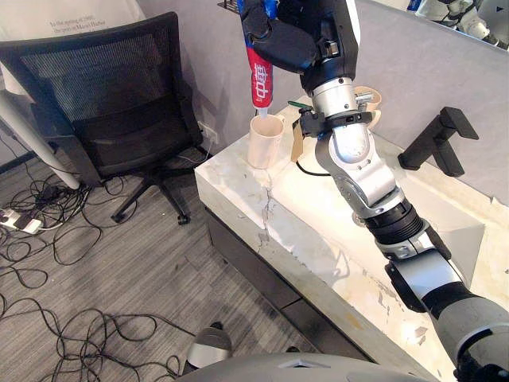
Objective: Organize the bathroom.
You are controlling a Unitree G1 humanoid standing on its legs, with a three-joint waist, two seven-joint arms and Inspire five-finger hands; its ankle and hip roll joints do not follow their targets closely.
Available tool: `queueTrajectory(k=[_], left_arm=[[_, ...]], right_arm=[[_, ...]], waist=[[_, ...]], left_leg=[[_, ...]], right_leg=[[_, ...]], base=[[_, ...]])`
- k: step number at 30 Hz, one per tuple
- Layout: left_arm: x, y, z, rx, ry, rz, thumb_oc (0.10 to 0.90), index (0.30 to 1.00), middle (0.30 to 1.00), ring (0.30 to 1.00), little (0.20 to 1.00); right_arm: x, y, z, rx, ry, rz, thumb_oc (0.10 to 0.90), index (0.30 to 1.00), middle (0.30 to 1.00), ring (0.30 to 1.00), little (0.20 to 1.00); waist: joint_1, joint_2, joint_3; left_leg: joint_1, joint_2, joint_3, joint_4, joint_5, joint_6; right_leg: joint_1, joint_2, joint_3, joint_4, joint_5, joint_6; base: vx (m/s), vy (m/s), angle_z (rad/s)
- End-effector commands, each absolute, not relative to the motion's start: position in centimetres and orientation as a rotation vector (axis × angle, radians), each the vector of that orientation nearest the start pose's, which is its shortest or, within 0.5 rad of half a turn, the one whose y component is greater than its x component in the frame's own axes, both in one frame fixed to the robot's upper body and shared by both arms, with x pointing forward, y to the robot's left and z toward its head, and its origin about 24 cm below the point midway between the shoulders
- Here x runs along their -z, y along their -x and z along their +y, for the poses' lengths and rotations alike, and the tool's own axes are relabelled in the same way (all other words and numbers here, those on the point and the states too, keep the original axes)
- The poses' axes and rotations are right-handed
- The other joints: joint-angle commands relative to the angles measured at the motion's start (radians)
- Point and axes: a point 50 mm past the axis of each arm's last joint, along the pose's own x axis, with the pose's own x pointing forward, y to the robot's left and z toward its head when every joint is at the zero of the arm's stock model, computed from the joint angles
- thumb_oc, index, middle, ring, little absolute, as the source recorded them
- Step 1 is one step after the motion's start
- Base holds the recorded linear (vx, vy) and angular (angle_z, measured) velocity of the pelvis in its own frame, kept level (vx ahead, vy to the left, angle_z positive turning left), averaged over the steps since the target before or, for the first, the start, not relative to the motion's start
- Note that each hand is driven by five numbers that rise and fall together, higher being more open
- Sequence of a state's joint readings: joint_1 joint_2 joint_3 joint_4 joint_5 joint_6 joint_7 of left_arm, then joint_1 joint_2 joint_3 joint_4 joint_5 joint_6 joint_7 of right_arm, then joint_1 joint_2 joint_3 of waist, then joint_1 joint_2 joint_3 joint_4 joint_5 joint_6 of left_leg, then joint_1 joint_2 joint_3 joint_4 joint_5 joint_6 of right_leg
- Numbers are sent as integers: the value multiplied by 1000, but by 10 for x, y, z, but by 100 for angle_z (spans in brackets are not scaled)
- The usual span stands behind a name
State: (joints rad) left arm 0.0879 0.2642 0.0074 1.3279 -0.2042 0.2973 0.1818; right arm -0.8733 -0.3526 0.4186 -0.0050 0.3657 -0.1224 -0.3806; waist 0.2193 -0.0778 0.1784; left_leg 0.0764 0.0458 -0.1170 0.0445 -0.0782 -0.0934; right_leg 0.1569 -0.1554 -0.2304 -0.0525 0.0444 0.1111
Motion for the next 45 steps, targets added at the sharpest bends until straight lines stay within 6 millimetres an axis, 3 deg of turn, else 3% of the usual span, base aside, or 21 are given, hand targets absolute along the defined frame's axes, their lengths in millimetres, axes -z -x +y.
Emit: queueTrajectory(k=[1,10,26,36,45], left_arm=[[157,45,271,-543,-224,1816,800,900,900,900,900],[159,56,259,-575,-194,1839,800,900,900,900,900],[158,52,262,-602,-192,1857,800,900,900,900,900],[158,48,264,-608,-179,1834,800,900,900,900,900],[156,57,265,-626,-183,1875,800,900,900,900,900]], right_arm=[[-327,-284,-69,-284,-138,-1073,400,300,300,300,300],[-320,-293,-67,-232,-96,-1012,400,300,300,300,300],[-304,-316,-71,-136,-118,-922,400,300,300,300,300],[-303,-320,-72,-121,-122,-921,400,300,300,300,300],[-302,-325,-71,-101,-95,-912,400,300,300,300,300]], waist=[[13,21,-71],[38,47,-64],[46,48,-65],[56,57,-68],[65,63,-66]], left_leg=[[24,70,46,-28,26,-5],[14,67,37,-41,40,-7],[11,86,47,-41,55,-17],[1,77,33,-28,52,-19],[3,83,37,-36,62,-22]], right_leg=[[-73,-88,54,124,-84,70],[-69,-96,33,120,-79,70],[-48,-95,8,128,-97,63],[-34,-102,-1,129,-106,61],[-22,-105,-16,126,-105,61]], base=[[0,0,0],[17,31,6],[25,-7,3],[14,16,7],[20,6,6]])
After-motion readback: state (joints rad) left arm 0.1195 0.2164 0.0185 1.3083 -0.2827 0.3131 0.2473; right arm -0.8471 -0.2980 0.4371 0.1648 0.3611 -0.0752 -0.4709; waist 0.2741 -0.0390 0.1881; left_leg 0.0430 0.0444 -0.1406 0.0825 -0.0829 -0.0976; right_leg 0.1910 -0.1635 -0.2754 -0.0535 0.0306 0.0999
